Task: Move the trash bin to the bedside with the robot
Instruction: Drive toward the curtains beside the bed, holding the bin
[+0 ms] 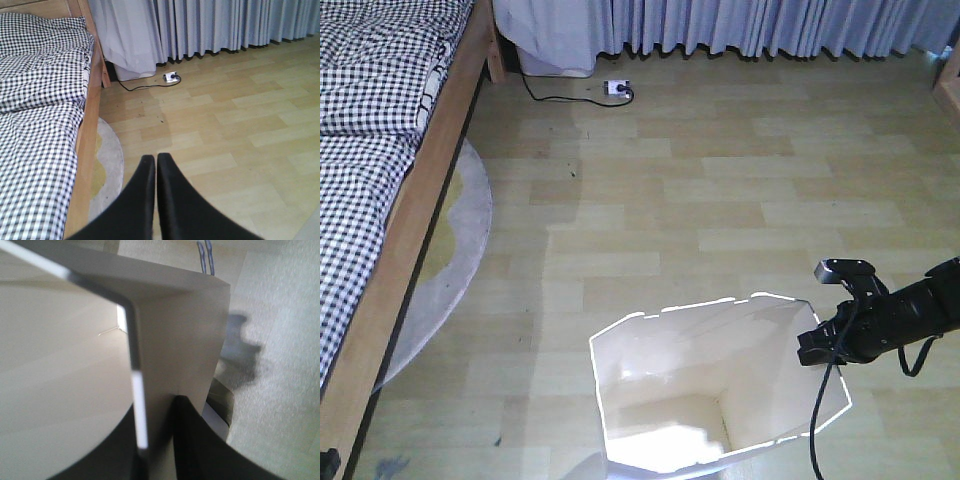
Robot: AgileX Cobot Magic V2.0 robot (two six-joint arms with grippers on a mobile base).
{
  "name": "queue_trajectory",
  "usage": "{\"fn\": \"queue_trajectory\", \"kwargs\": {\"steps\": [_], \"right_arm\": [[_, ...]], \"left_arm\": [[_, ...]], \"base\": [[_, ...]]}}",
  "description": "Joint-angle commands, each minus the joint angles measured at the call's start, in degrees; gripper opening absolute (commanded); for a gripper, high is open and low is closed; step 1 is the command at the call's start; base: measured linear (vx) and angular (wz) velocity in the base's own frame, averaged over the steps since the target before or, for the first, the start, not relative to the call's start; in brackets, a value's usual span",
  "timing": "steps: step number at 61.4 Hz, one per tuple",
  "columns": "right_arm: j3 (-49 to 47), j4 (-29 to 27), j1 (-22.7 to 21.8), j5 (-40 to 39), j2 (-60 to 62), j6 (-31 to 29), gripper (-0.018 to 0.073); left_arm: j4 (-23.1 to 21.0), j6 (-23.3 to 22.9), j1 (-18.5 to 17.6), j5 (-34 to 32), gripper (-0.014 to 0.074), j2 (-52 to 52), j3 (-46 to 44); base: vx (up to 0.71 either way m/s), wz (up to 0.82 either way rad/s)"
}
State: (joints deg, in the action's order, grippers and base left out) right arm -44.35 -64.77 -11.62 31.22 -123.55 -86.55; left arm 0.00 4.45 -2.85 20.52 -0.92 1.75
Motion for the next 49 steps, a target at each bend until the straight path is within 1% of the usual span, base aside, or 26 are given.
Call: {"fn": "queue_trajectory", "kwargs": {"steps": [1, 49], "right_arm": [[-0.7, -3.1, -0.3, 11.1, 4.0, 0.3, -0.0003], [-0.7, -3.1, -0.3, 11.1, 4.0, 0.3, -0.0003]], "left_arm": [[0.0, -0.3, -0.1, -4.0, -0.0007, -1.2, 1.0], [0.0, -0.3, -0.1, -4.0, -0.0007, -1.2, 1.0]], "base": [[0.40, 0.07], [0.37, 0.03]]}}
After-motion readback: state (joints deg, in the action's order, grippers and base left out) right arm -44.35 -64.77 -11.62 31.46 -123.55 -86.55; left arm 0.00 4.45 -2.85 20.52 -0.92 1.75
